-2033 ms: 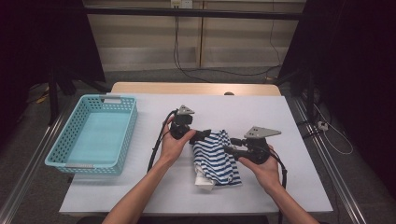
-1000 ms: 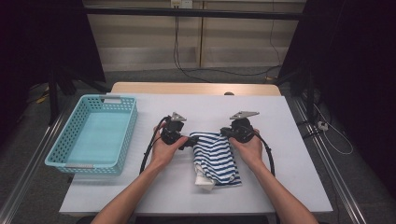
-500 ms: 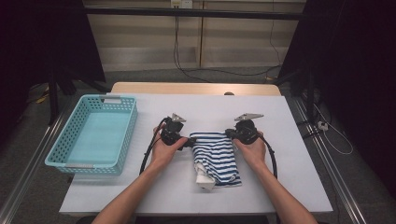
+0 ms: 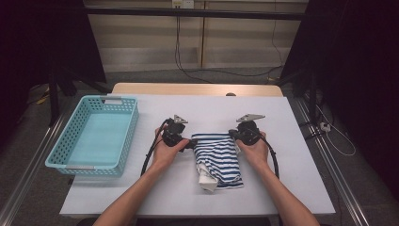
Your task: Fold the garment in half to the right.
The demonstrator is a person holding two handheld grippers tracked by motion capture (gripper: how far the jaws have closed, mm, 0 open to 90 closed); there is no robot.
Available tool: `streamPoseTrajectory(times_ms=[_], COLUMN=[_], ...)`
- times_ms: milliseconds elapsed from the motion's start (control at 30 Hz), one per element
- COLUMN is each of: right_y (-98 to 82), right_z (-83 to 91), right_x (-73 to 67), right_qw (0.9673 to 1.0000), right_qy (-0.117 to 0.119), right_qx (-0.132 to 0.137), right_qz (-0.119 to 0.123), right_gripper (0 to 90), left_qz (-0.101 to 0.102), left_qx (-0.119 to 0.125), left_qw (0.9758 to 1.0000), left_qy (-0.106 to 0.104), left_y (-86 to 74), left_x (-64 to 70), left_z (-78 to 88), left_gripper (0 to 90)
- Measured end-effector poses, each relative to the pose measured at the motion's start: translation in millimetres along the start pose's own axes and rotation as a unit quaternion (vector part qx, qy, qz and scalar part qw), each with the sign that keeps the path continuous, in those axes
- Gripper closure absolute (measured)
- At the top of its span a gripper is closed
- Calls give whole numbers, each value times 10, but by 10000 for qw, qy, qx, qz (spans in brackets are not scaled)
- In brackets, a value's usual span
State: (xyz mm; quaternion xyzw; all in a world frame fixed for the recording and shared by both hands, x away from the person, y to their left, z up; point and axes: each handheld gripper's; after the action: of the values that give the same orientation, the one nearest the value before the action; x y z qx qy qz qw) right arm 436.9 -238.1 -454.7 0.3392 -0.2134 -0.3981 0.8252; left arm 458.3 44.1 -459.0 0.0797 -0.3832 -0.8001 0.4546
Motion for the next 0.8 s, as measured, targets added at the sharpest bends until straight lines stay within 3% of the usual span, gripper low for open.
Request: streamPoseTrajectory(times_ms=[200,233,267,300,367,400,500,533,600,667,800], right_y=[-17,-31,-31,-60,-71,-78,-59,-50,-55,-79,-151], right_z=[-20,-43,-43,-27,-18,29,110,188,267,356,517], right_x=[33,44,44,82,99,112,91,76,62,60,46], right_qw=[10000,9997,9997,9999,9998,9997,9995,9988,9984,9977,9963], right_qy=[-35,-196,-196,-124,-55,110,138,240,334,386,516], right_qx=[76,-37,-37,-38,33,144,261,381,429,538,670], right_qz=[48,114,114,-85,-172,-178,-111,-175,-178,-144,-180], right_gripper=[900,900,900,900,900,834,802,752,715,655,556], left_qz=[-5,60,60,120,106,145,190,107,173,99,97], left_qx=[0,16,16,124,97,169,214,225,321,391,430], left_qw=[10000,10000,10000,9998,9997,9994,9991,9988,9979,9971,9966], left_qy=[-15,-22,-22,-86,-207,-273,-312,-413,-528,-638,-698], left_y=[-1,1,1,-2,9,10,15,22,17,23,20], left_x=[4,5,5,2,-20,-26,-29,-28,-6,-3,15], left_z=[1,7,7,5,31,42,56,90,126,162,201], left_gripper=[158,156,147,130,116,99,91,71,56,47,44])
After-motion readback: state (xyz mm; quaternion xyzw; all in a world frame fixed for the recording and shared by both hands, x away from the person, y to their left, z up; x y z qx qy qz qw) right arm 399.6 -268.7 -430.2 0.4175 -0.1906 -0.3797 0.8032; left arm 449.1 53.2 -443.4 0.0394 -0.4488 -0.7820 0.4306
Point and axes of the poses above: each handheld gripper's, and its own axes: z roughly backward along the jaws, y roughly out of its top, x roughly to its right, and after that the axes turned 10 degrees about z, right-handed
